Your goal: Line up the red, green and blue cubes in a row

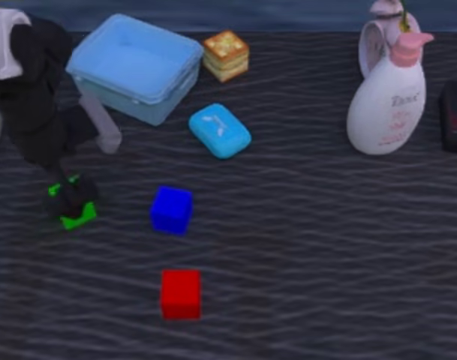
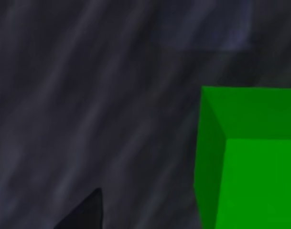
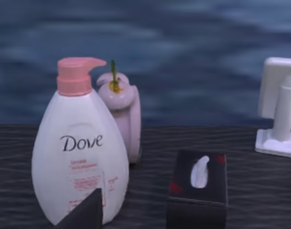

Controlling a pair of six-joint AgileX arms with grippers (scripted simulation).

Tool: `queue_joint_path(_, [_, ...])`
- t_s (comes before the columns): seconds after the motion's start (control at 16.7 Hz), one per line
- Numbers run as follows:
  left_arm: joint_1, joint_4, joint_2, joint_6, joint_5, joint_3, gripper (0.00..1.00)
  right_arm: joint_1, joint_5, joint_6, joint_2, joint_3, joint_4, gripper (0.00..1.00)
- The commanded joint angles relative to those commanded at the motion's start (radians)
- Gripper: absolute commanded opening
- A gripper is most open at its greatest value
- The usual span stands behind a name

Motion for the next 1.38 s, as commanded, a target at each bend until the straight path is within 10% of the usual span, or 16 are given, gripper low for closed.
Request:
queue_joint_path(0.48, [-0.001, 0.123, 0.051, 0.001, 0.0, -0.077, 1.0, 0.0, 0.0, 0.0, 0.0, 0.0, 0.0, 1.0])
queue_joint_path(1.26, [-0.001, 0.123, 0.051, 0.001, 0.0, -0.077, 0.02, 0.0, 0.0, 0.0, 0.0, 0.0, 0.0, 1.0])
queue_joint_path(1.38, [-0.001, 0.123, 0.051, 0.001, 0.0, -0.077, 0.0, 0.0, 0.0, 0.0, 0.0, 0.0, 0.0, 1.0])
